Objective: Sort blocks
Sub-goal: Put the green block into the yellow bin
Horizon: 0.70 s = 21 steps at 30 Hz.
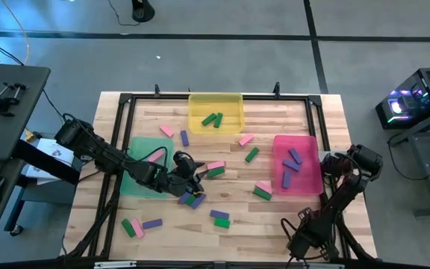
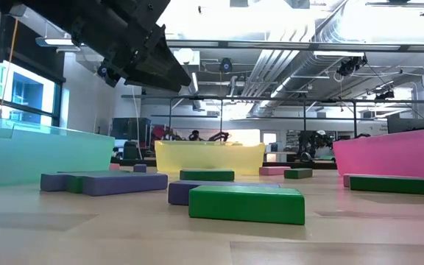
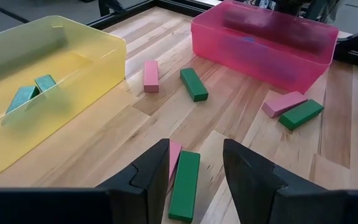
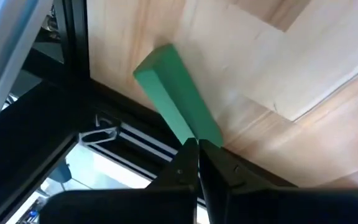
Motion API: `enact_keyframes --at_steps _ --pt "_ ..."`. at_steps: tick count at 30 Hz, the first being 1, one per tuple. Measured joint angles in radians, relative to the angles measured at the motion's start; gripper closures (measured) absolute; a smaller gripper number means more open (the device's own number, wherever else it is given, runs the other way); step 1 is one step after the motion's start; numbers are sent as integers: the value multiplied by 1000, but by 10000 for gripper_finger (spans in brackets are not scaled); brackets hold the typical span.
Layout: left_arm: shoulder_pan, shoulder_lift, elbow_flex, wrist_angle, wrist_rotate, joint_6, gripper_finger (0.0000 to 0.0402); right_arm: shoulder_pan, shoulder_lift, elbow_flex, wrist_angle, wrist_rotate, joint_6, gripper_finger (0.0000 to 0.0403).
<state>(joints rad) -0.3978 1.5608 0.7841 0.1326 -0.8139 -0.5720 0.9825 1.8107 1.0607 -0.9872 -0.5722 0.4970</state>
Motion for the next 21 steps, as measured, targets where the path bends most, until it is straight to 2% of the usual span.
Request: enact_keyframes --at_steps 6,12,16,21 --pt "0 0 0 0 0 0 265 0 0 0 -1 12 45 387" --pt "0 0 0 0 0 0 265 6 0 0 34 4 53 292" --pt "0 0 0 0 0 0 265 27 0 0 82 8 -1 226" --pt "0 0 0 0 0 0 265 77 0 -3 127 110 -1 196"
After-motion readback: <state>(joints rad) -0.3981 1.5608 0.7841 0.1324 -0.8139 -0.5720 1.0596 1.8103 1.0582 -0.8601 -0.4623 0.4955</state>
